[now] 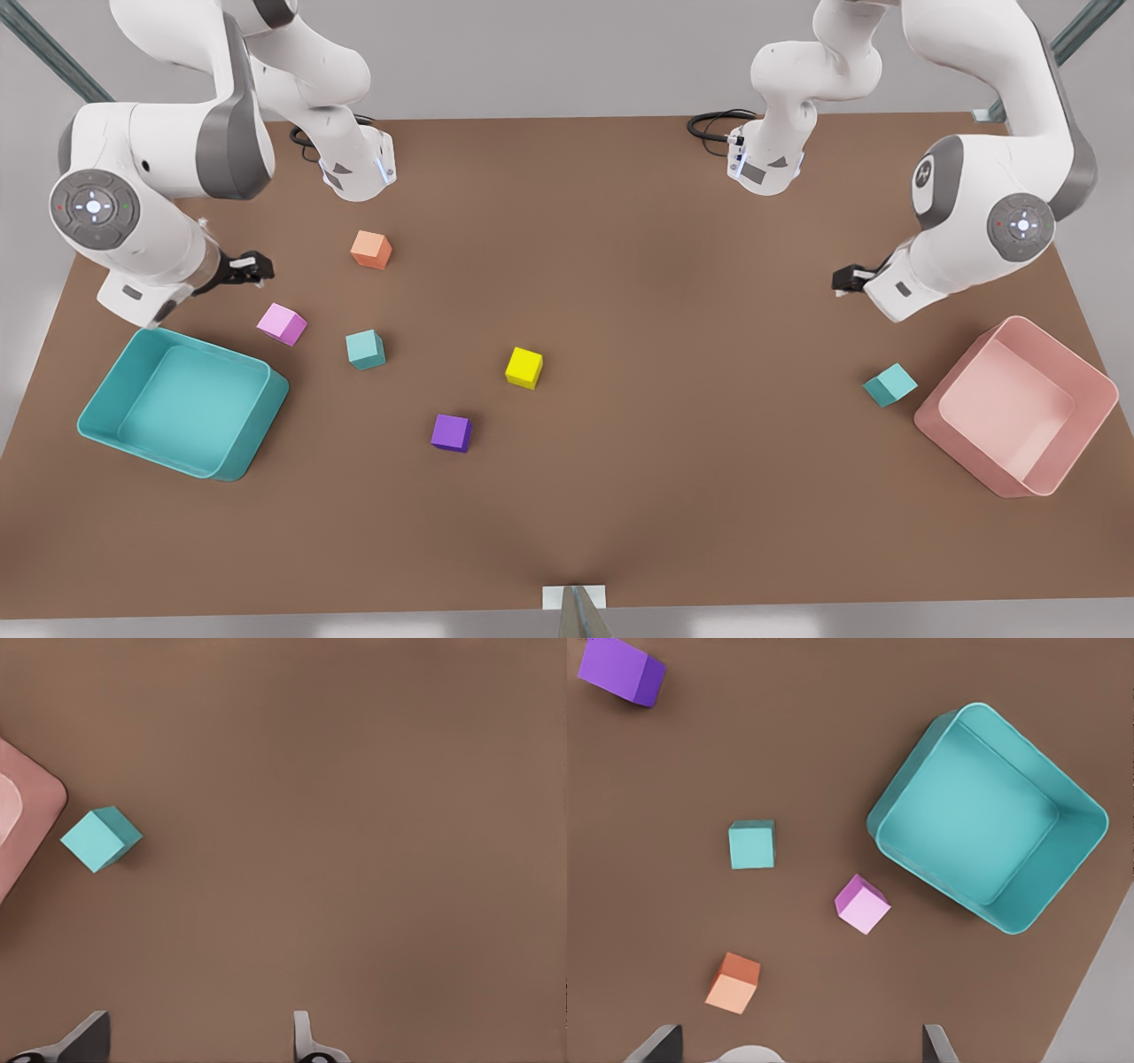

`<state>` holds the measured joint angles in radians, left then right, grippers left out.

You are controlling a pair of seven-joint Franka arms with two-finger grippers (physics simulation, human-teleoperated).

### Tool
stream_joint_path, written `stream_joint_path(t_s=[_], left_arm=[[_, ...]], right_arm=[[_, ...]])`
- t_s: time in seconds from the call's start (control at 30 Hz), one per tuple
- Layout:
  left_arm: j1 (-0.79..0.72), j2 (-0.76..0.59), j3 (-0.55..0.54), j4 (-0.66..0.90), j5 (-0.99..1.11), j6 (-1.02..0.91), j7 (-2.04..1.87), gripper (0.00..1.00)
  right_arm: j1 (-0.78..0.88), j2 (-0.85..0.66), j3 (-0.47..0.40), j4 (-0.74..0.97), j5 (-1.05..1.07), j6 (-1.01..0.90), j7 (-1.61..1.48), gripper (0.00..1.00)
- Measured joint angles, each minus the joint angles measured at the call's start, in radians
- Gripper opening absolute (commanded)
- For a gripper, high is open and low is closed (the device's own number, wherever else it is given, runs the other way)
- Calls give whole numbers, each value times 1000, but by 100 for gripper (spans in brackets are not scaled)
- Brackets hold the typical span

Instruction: Stack the two blue cubes on top of each other

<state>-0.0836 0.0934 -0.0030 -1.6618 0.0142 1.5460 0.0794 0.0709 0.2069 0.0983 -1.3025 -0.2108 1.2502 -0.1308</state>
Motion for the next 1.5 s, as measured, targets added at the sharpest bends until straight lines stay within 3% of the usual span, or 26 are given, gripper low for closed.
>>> stream_joint_path(t_s=[0.1, 0.2, 0.33, 0.6, 0.83, 1.17, 1.5], left_arm=[[-10, 0, 0, 3, -7, 34, -1, 100], [-4, 0, 0, 7, -11, 54, -1, 100], [3, 0, 0, 9, -12, 69, -2, 100], [5, 2, 1, 8, -13, 79, -2, 100], [11, 11, 3, 8, -13, 82, -3, 100], [6, 26, 2, 8, -13, 71, -5, 100], [60, 183, 56, -40, -15, 200, -85, 100]], right_arm=[[7, 26, 4, -48, 0, 19, -10, 100], [27, 14, 7, -322, 11, 119, -7, 100], [21, -20, 4, -640, 36, 390, 4, 100], [25, -12, 6, -946, 57, 939, 32, 100], [10, 34, 5, -986, 59, 1130, 61, 100], [11, 106, 6, -984, 114, 1213, 98, 100], [11, 174, 6, -994, 131, 1242, 133, 100]])
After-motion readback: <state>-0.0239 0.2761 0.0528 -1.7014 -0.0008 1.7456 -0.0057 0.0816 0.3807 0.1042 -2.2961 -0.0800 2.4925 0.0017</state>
